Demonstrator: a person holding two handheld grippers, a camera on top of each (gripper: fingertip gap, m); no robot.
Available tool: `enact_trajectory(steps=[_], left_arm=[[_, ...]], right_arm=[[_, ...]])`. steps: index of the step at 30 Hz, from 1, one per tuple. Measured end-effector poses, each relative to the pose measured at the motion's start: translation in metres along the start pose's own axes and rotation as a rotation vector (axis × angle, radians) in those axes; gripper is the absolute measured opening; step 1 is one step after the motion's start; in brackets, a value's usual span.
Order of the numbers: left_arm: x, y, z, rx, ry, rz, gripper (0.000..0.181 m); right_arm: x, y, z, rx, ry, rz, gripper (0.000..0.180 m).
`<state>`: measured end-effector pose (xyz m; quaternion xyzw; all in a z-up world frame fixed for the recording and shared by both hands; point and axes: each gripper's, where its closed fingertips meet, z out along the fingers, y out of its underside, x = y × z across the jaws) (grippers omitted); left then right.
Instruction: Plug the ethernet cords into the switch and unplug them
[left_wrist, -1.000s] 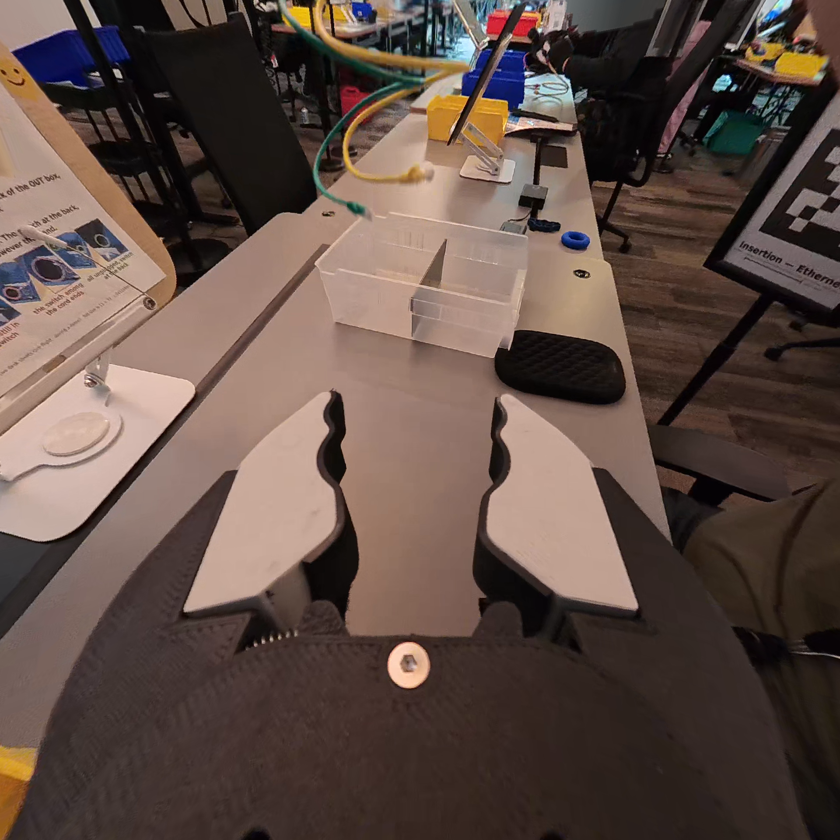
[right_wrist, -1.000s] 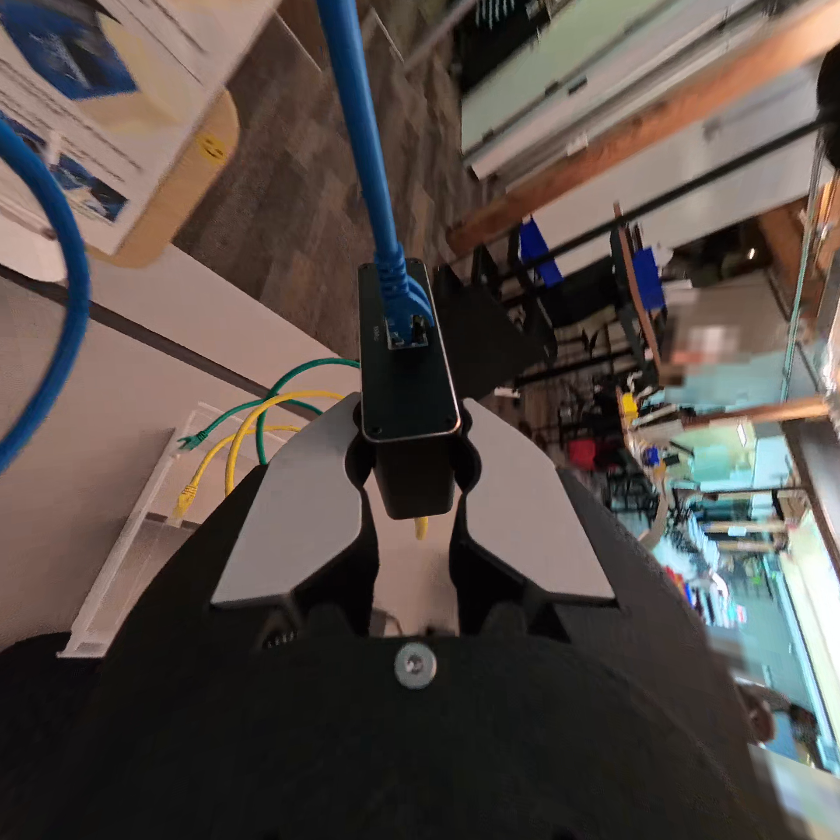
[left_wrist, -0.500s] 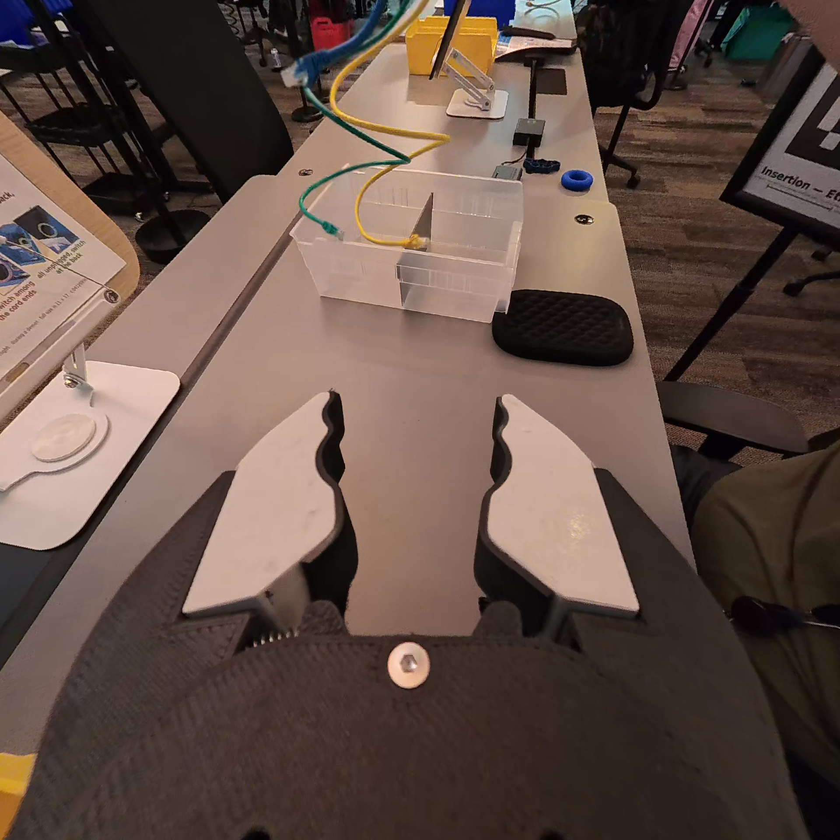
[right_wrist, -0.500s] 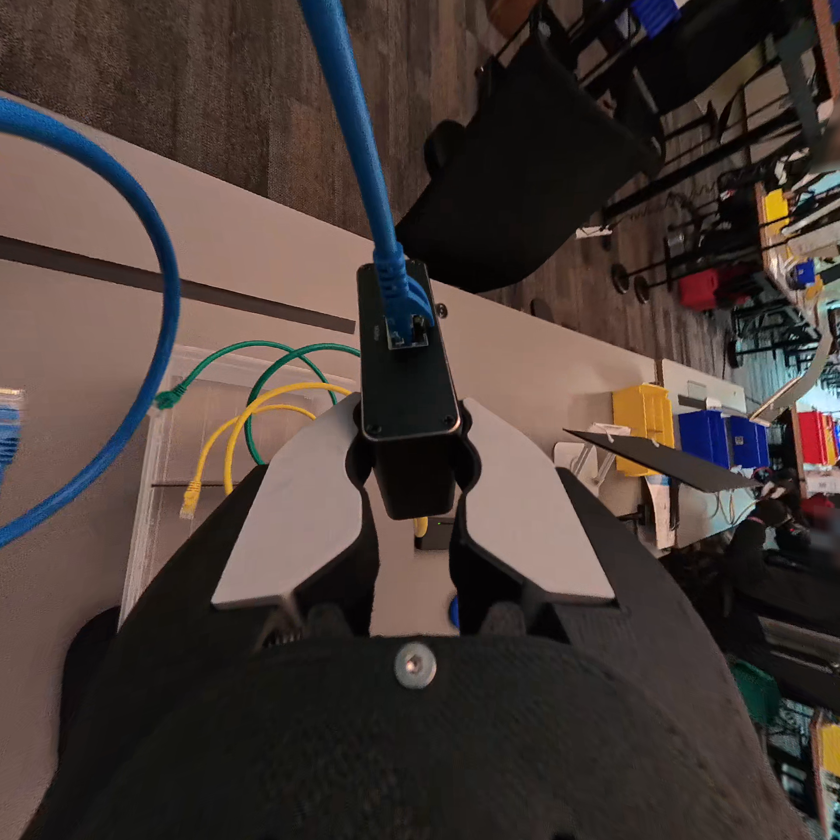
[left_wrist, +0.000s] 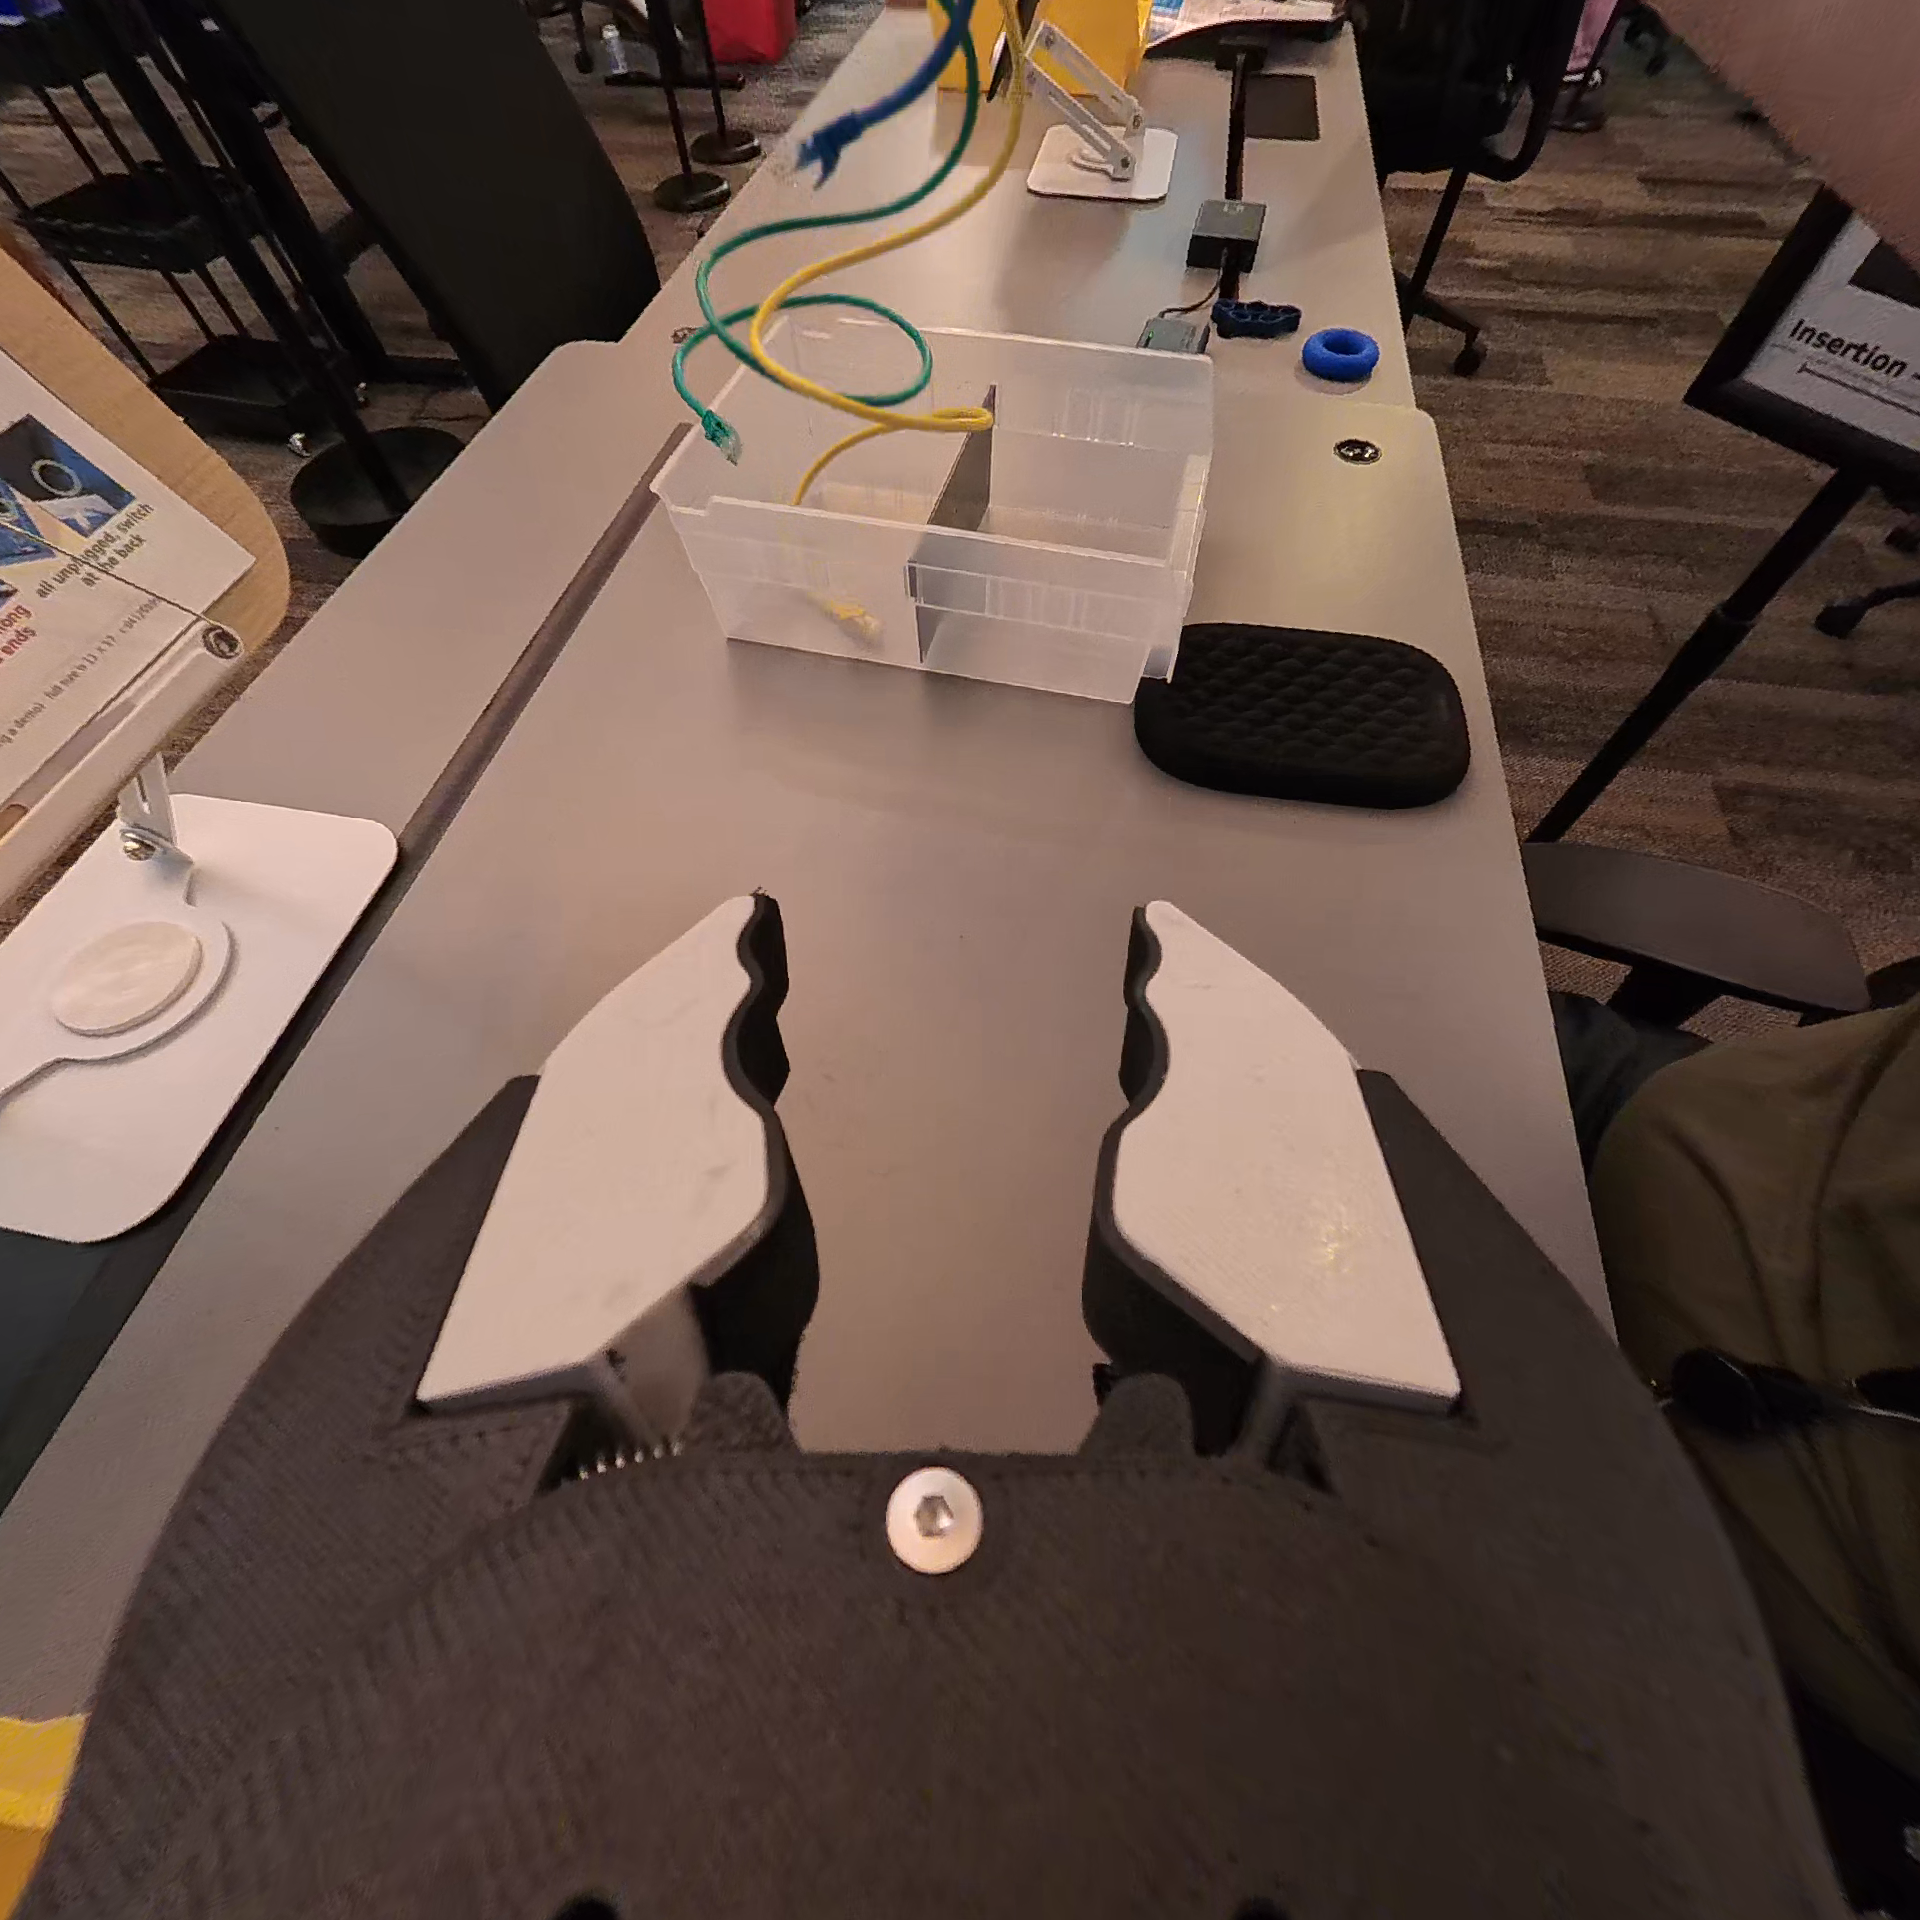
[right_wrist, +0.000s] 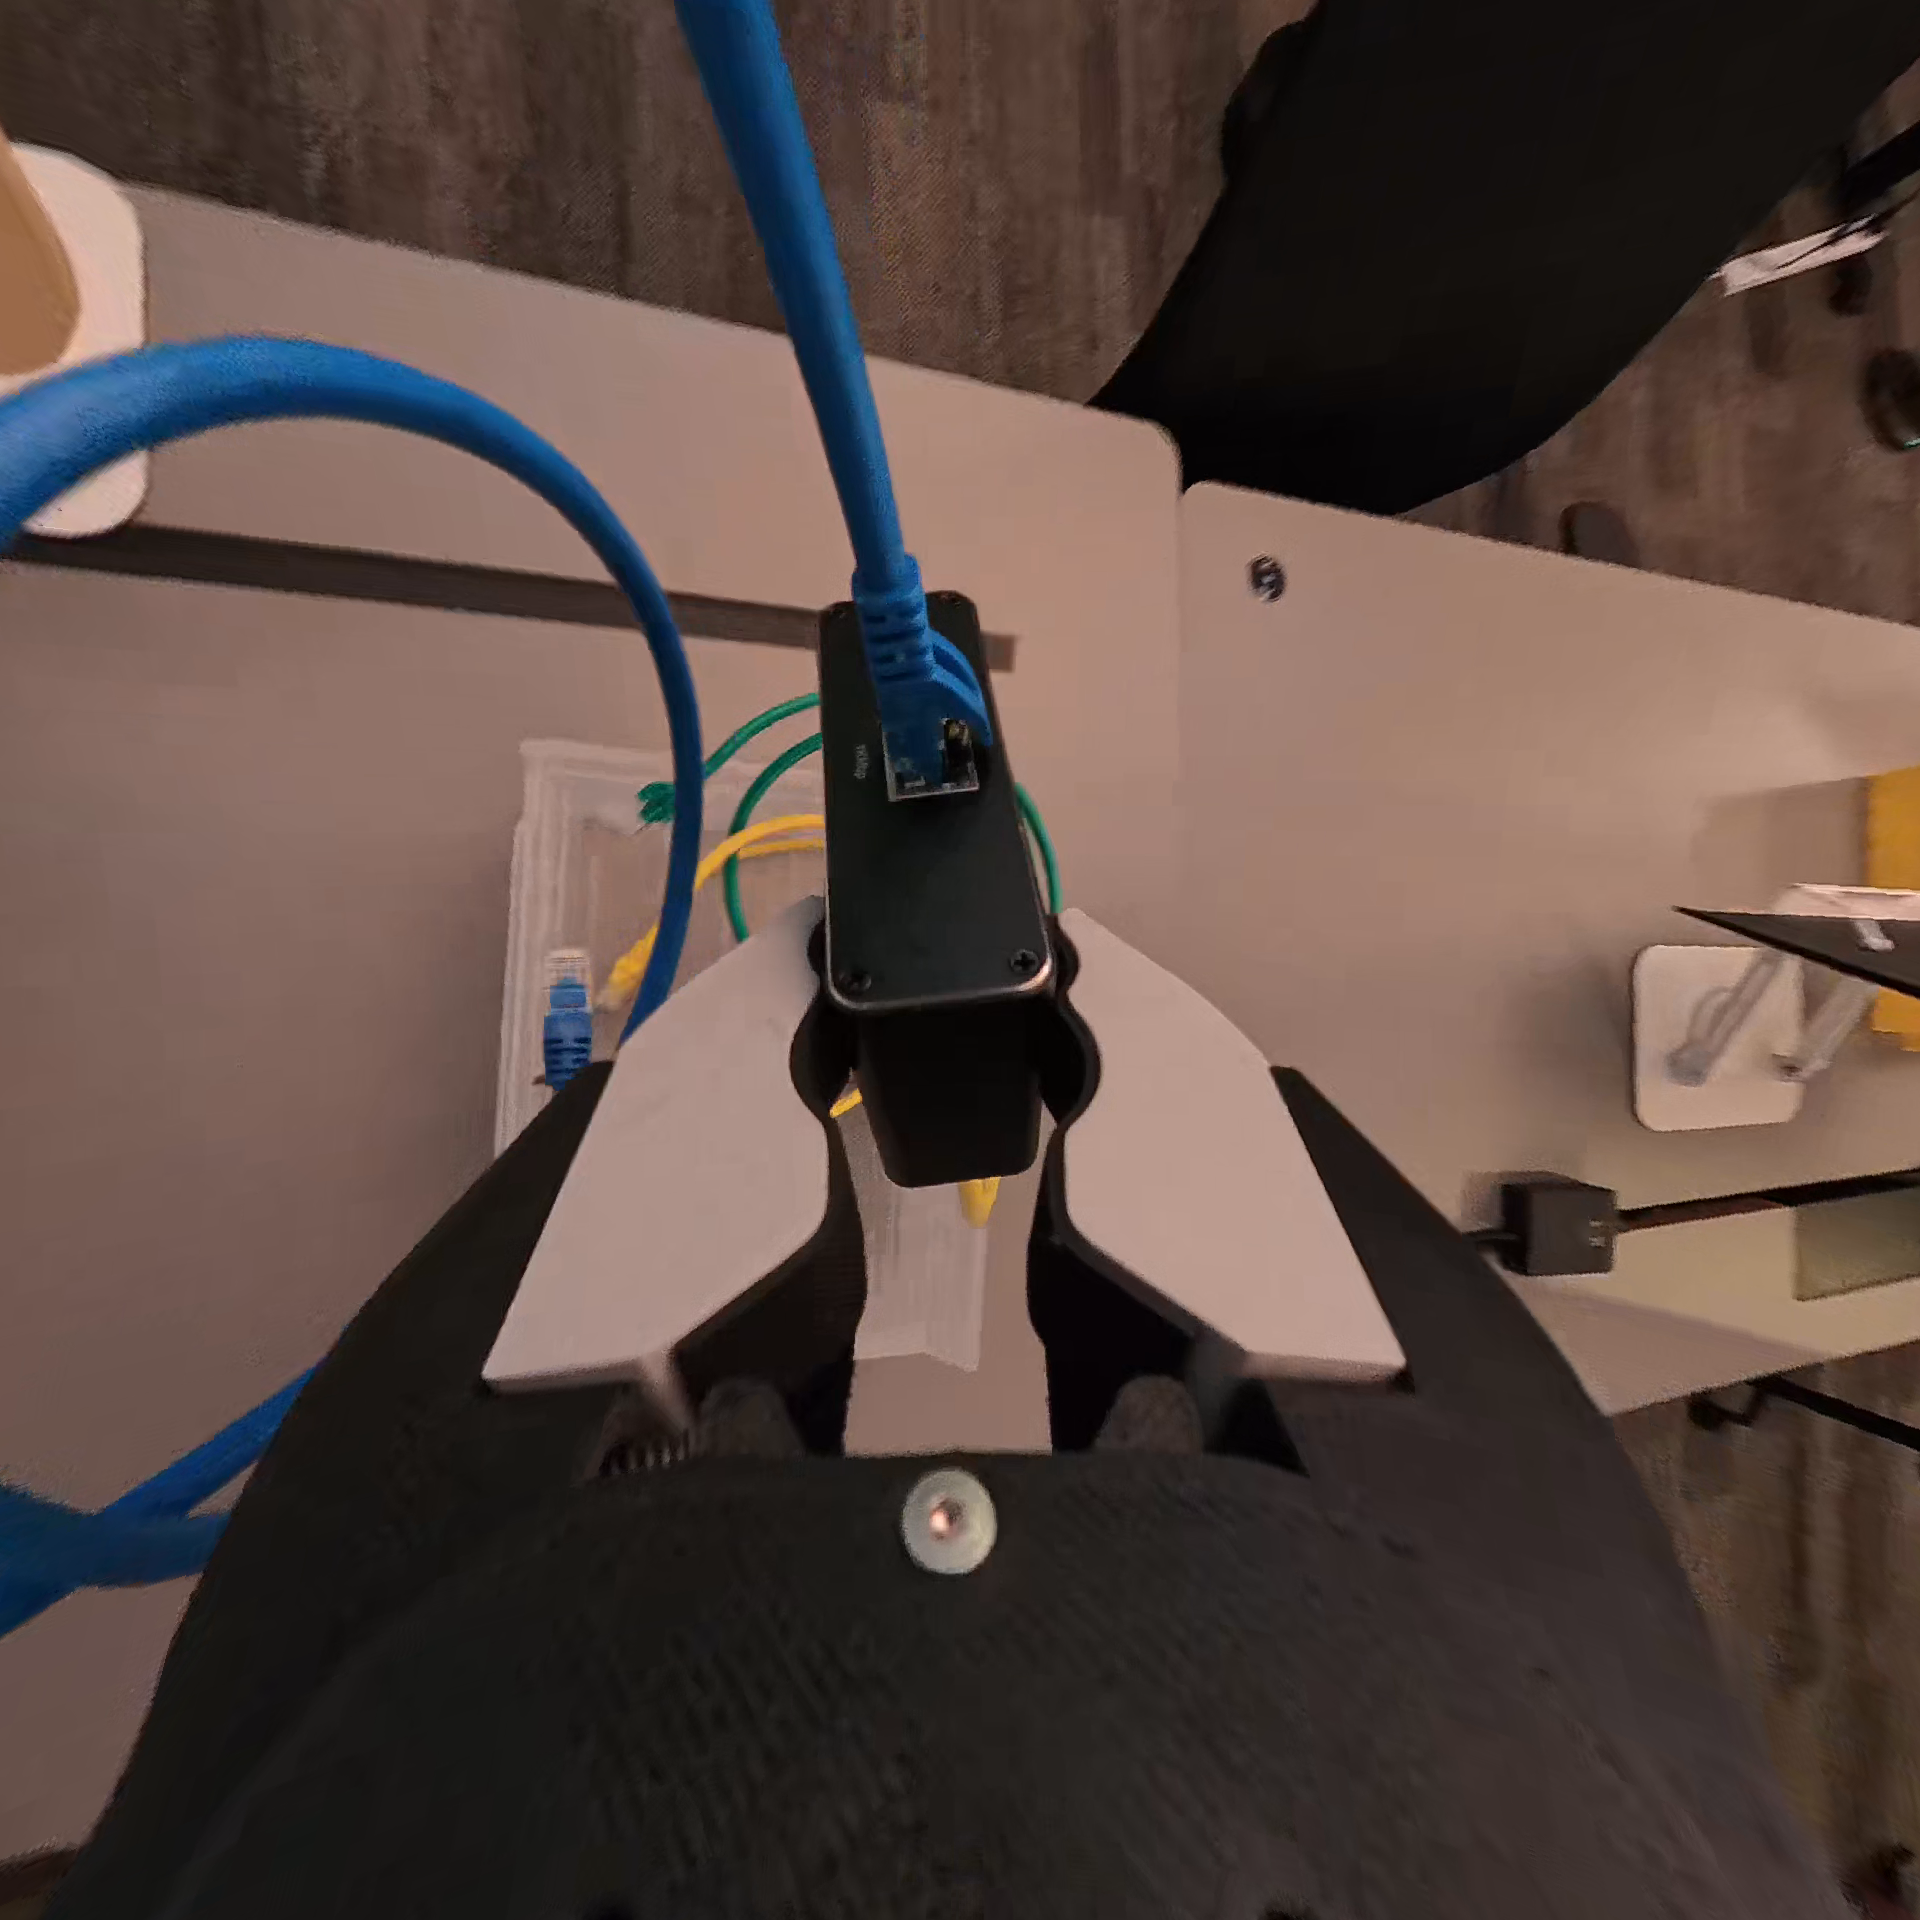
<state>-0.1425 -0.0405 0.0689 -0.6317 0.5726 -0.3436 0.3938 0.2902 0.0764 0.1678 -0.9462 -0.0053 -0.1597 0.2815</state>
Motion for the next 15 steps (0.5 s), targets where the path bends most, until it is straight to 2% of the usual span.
enact_trajectory(steps=[3, 6, 12, 15], left_arm=[[0.001, 0.000, 0.001, -0.004, 0.003, 0.001, 0.062], [0.001, 0.001, 0.002, -0.006, 0.005, 0.001, 0.062], [0.001, 0.001, 0.003, -0.009, 0.009, -0.003, 0.063], [0.001, 0.002, 0.005, -0.015, 0.012, -0.001, 0.063]], right_arm=[[-0.018, 0.013, 0.013, -0.047, -0.110, -0.004, 0.035], [-0.024, 0.014, 0.016, -0.020, -0.147, -0.002, 0.035], [-0.019, 0.003, -0.018, 0.029, -0.172, -0.010, 0.035], [-0.019, 0.010, -0.033, -0.022, -0.201, -0.017, 0.035]])
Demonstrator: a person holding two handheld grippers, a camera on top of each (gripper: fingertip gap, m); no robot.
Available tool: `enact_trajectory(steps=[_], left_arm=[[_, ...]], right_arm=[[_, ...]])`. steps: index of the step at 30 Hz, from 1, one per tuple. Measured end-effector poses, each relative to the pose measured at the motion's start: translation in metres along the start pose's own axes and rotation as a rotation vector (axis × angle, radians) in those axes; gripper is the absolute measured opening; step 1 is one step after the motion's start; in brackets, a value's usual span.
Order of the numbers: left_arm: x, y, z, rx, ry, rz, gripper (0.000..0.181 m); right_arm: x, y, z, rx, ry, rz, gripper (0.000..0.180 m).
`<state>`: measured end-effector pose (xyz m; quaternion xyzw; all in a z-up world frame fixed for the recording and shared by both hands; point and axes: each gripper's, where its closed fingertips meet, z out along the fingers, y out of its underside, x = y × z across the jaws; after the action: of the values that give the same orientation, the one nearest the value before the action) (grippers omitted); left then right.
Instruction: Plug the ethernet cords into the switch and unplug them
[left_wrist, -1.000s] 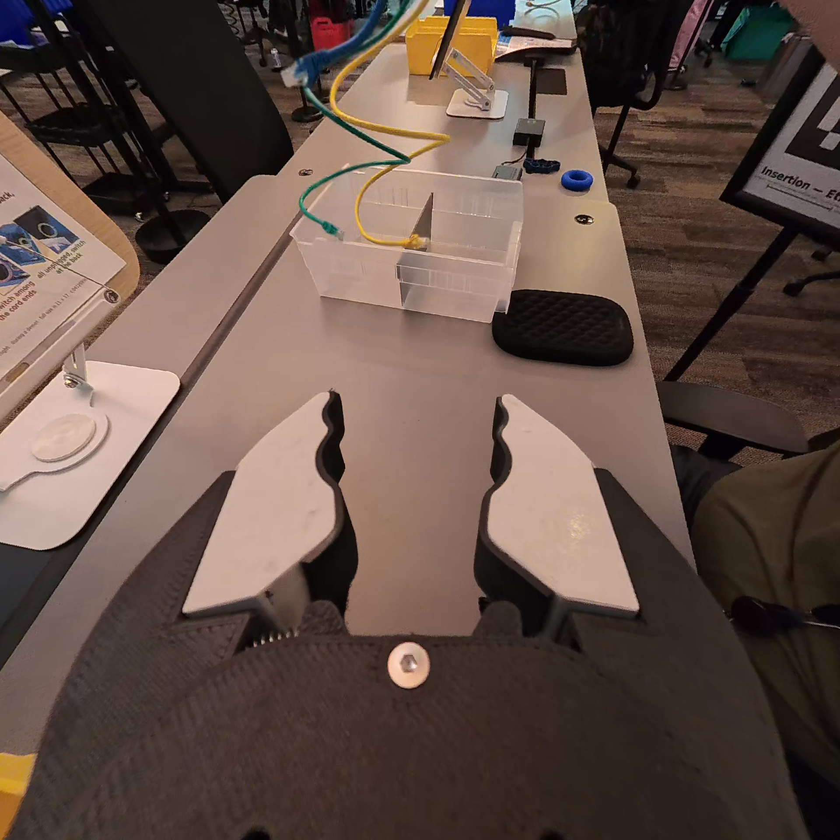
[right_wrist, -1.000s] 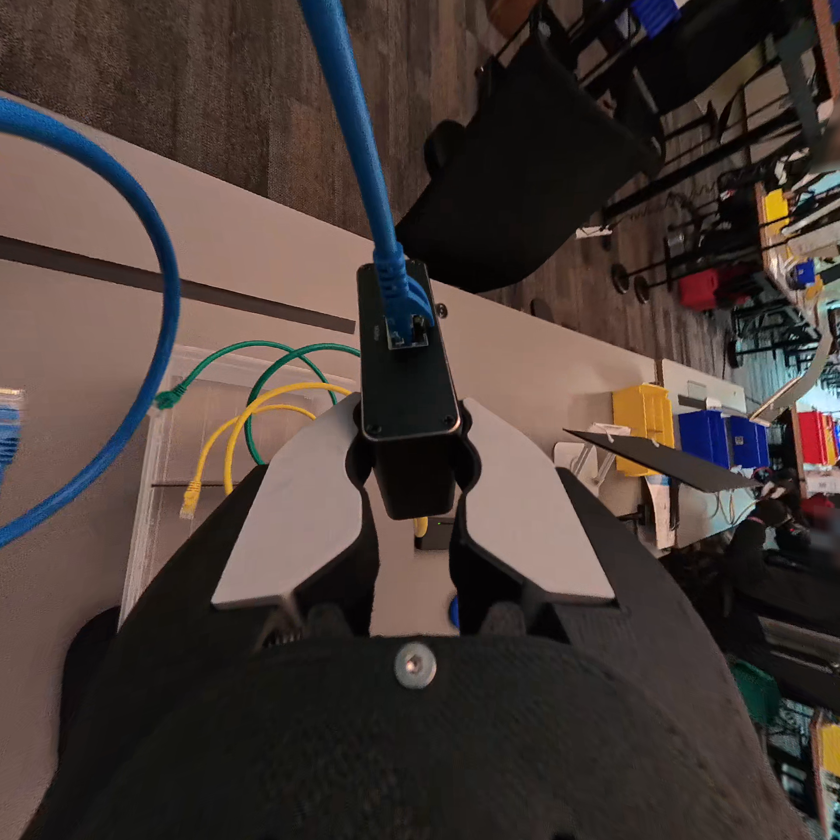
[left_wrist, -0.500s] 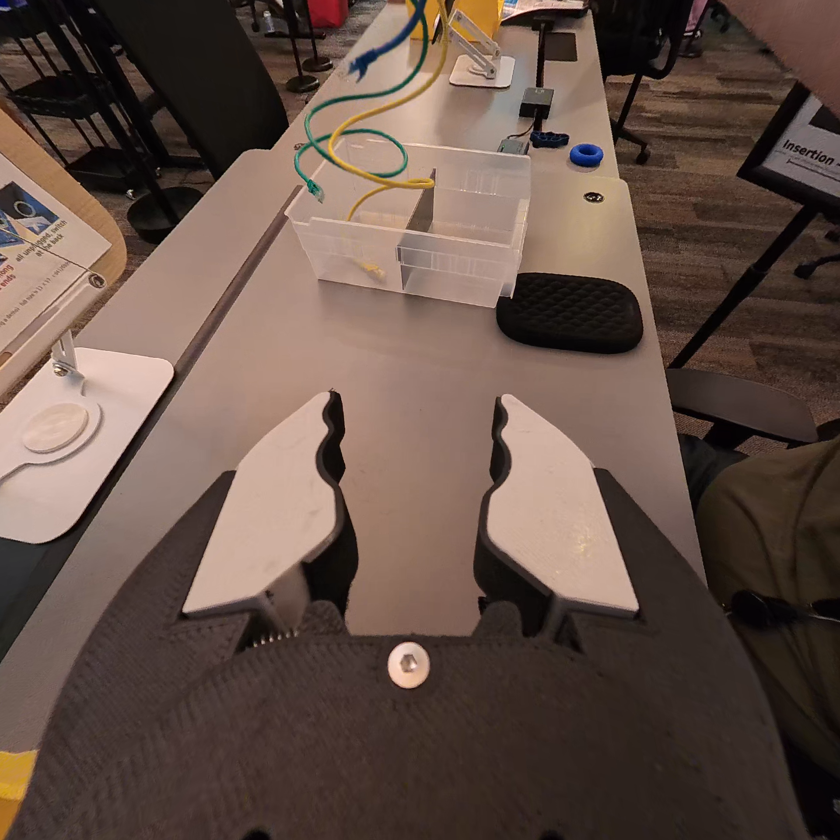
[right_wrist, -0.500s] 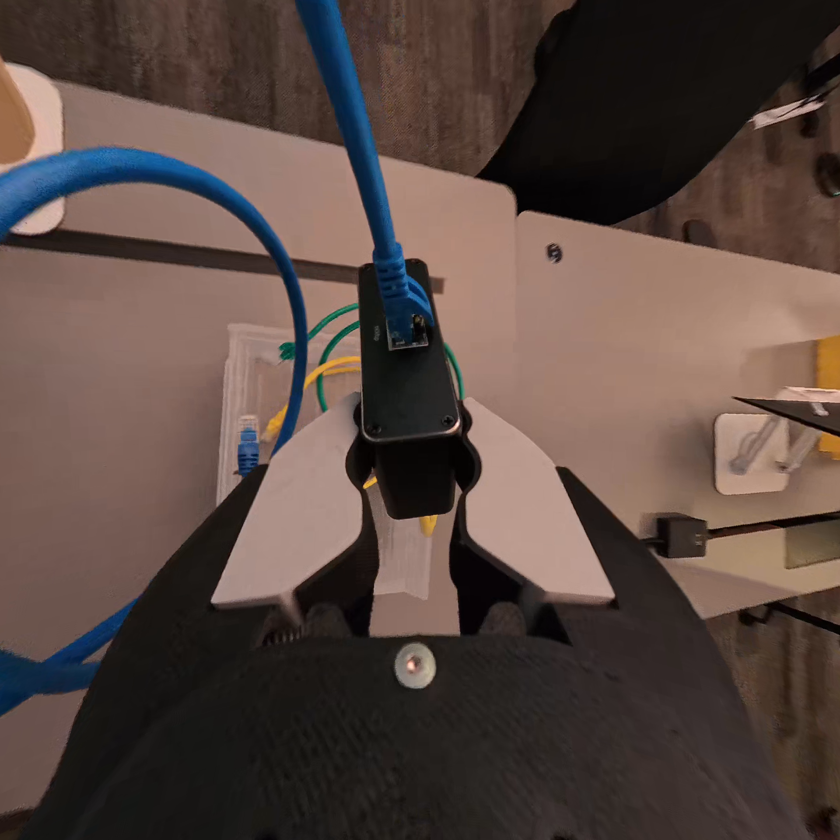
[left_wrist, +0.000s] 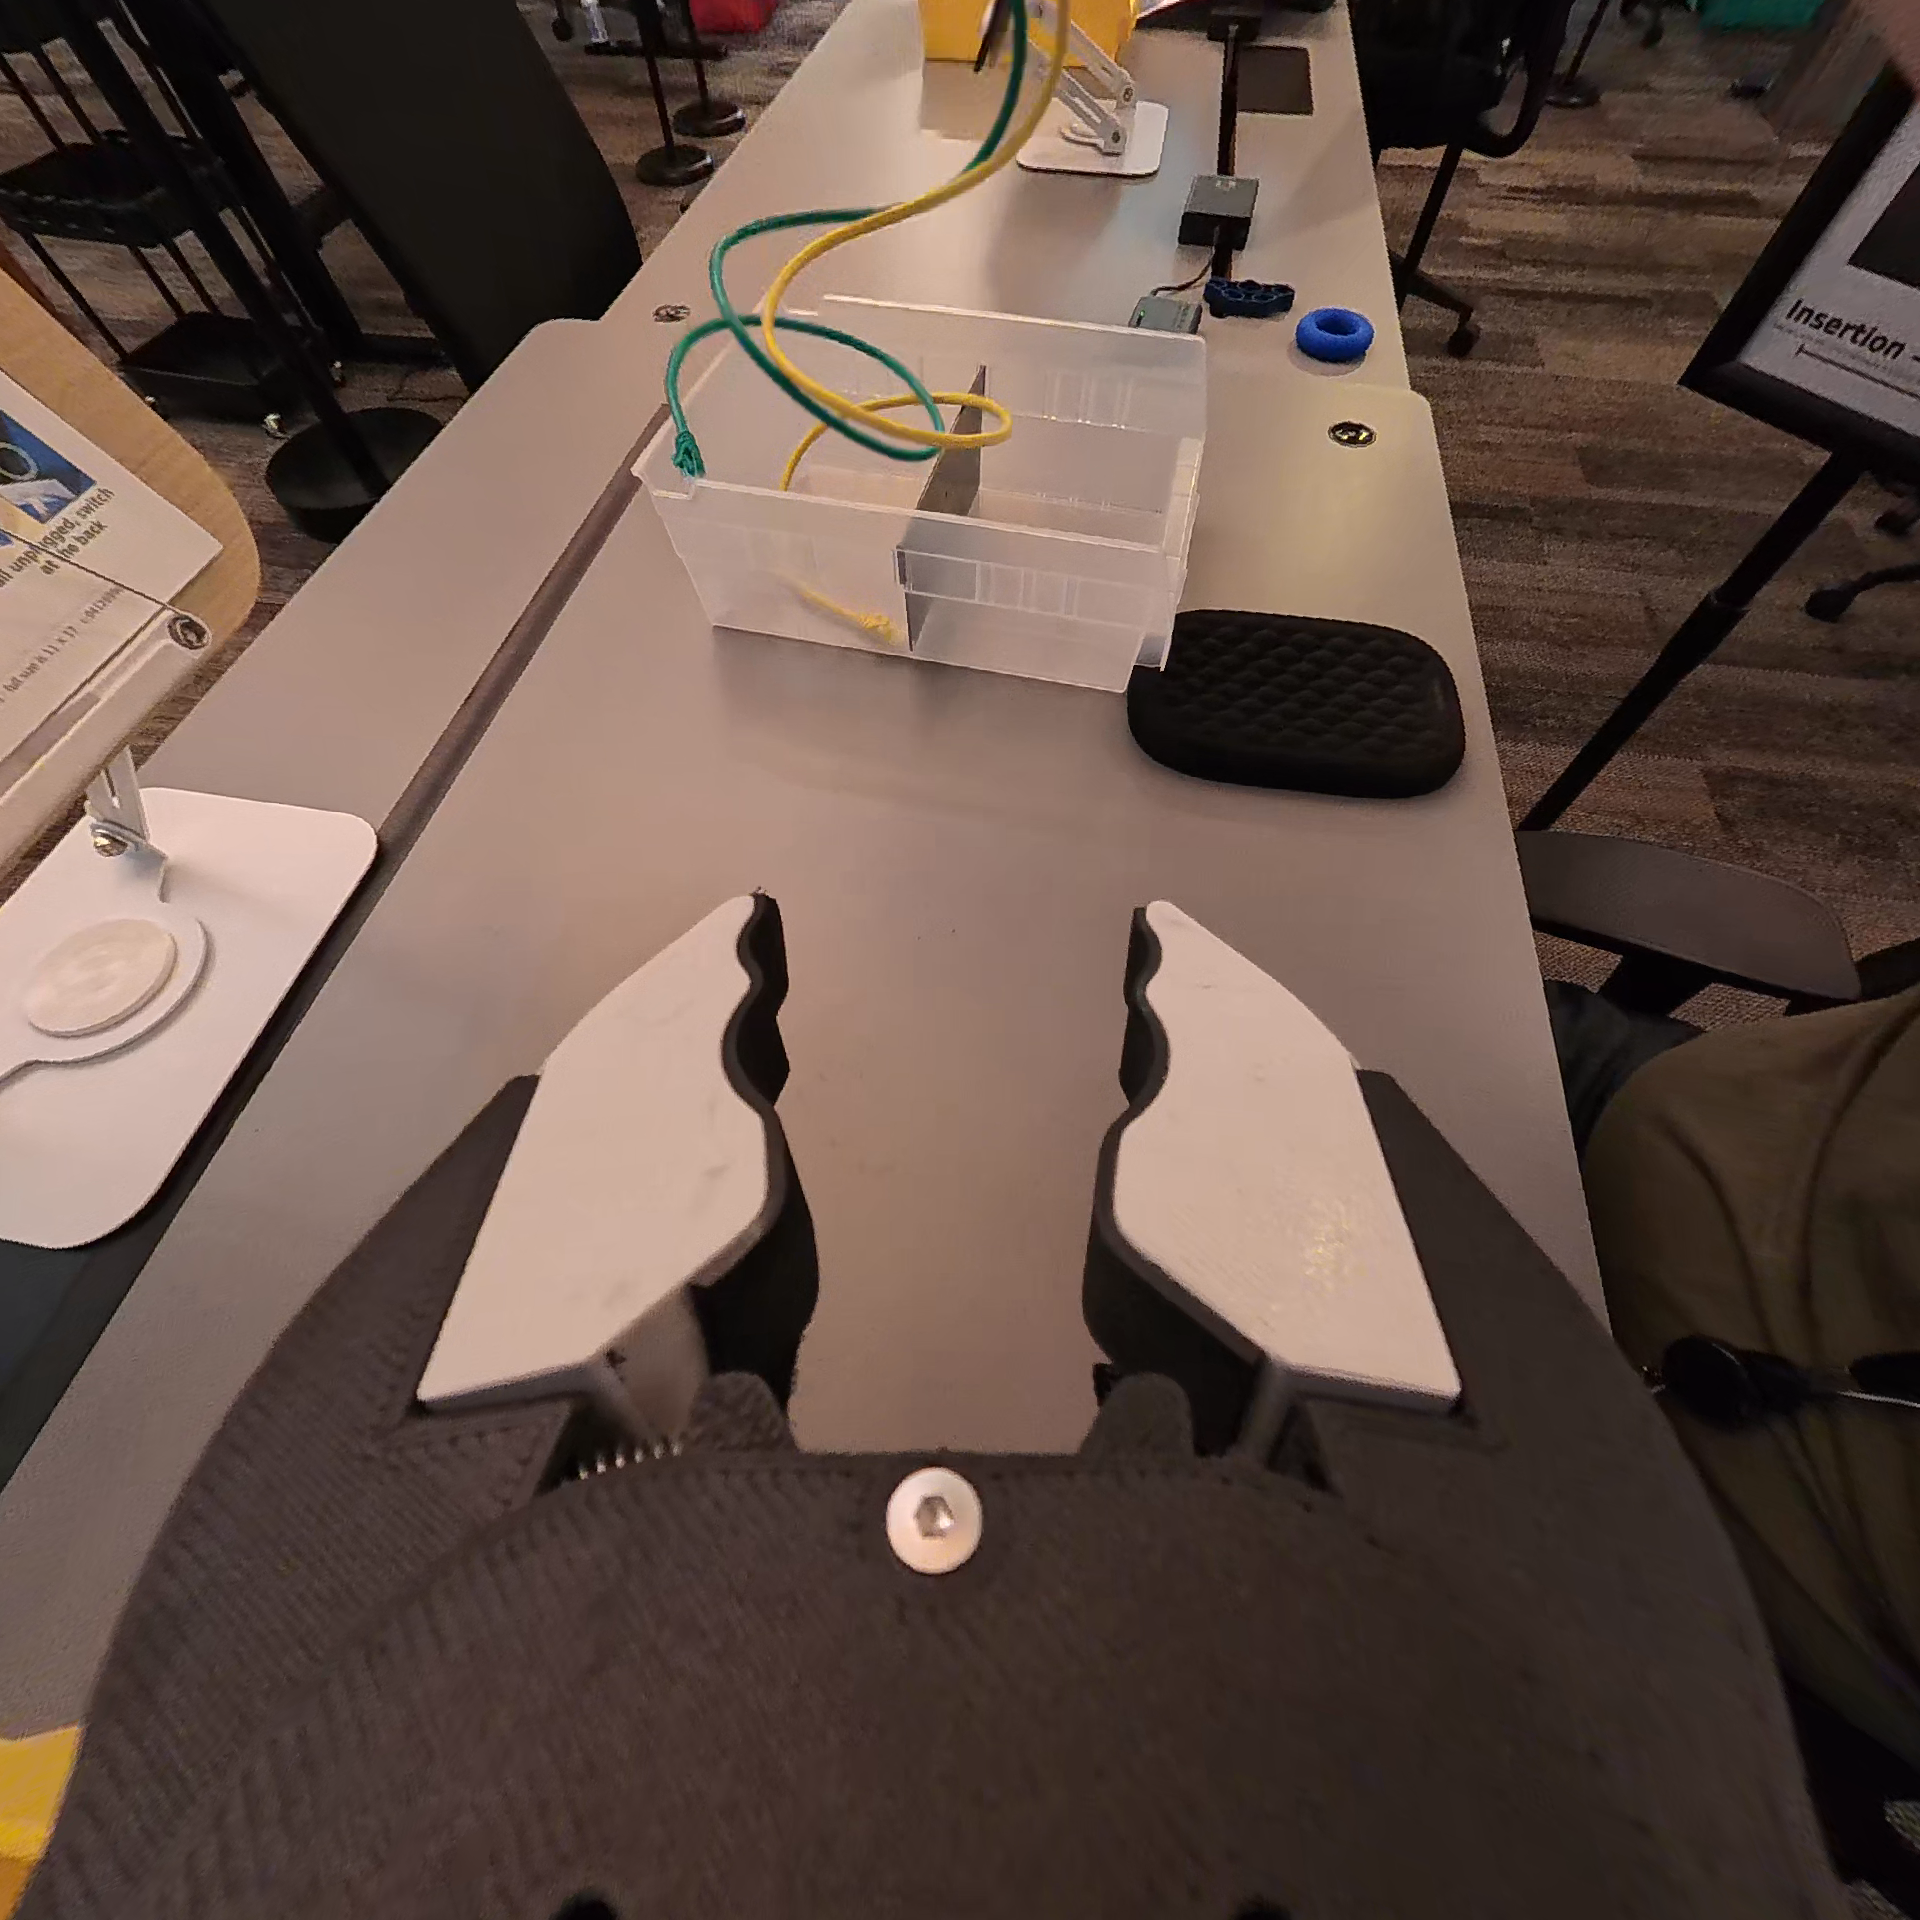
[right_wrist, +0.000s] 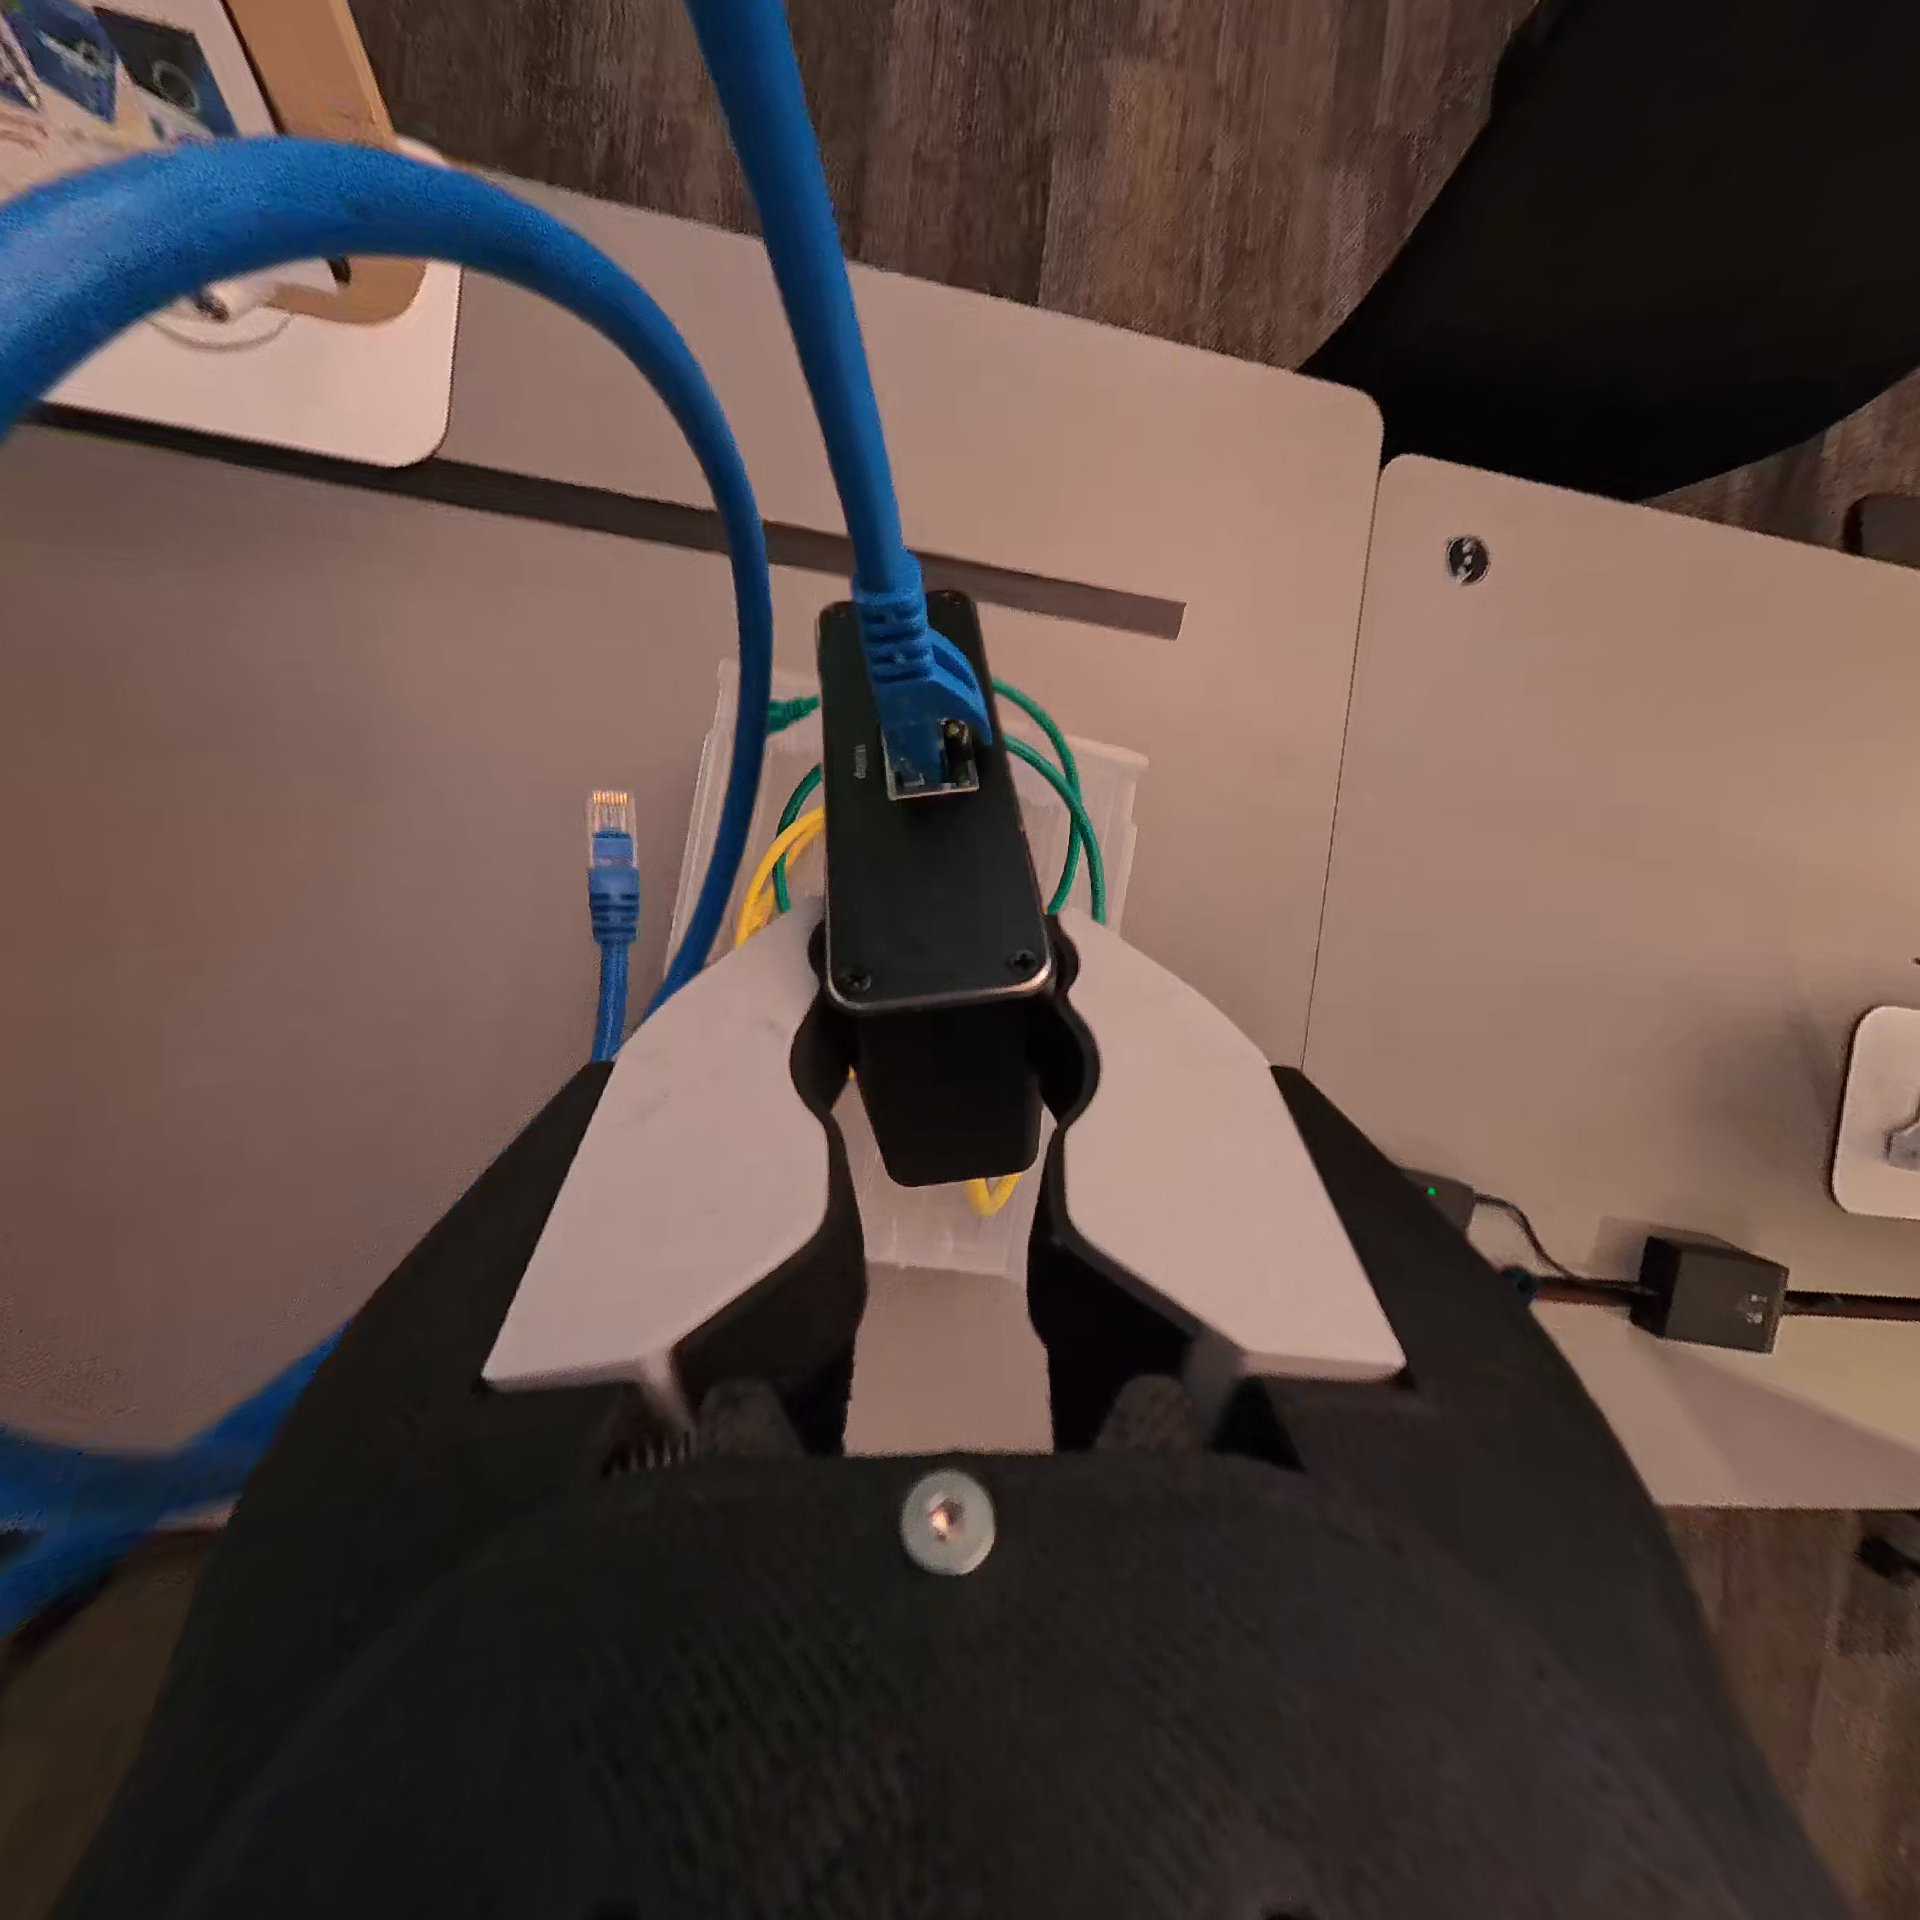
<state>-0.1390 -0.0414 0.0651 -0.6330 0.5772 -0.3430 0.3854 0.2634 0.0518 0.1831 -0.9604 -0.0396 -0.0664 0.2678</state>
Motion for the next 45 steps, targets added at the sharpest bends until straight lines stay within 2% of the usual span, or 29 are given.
enact_trajectory(steps=[10, 12, 20, 25, 32, 36, 39, 45], left_arm=[[0.008, 0.002, 0.004, -0.020, 0.034, 0.011, 0.063], [0.006, 0.004, 0.005, -0.026, 0.035, 0.007, 0.063], [0.006, 0.006, 0.008, -0.040, 0.042, -0.006, 0.062], [0.007, 0.005, 0.010, -0.040, 0.035, -0.001, 0.062], [0.002, 0.009, 0.014, -0.057, 0.028, -0.017, 0.062], [-0.004, 0.014, 0.018, -0.069, 0.027, -0.038, 0.062], [-0.006, 0.017, 0.019, -0.076, 0.028, -0.050, 0.062], [-0.007, 0.017, 0.021, -0.074, 0.036, -0.055, 0.062]], right_arm=[[0.003, 0.031, 0.009, -0.170, -0.158, 0.132, 0.035], [0.003, 0.032, 0.001, -0.185, -0.199, 0.134, 0.035], [0.024, 0.047, -0.046, -0.191, -0.180, 0.151, 0.035], [0.033, 0.042, -0.051, -0.136, -0.153, 0.171, 0.035], [0.014, -0.014, -0.015, 0.042, -0.187, 0.128, 0.035], [0.004, -0.032, 0.022, 0.054, -0.161, 0.059, 0.035], [0.004, -0.028, 0.054, 0.017, -0.140, 0.035, 0.035], [-0.001, 0.000, 0.108, -0.014, -0.246, 0.019, 0.035]])
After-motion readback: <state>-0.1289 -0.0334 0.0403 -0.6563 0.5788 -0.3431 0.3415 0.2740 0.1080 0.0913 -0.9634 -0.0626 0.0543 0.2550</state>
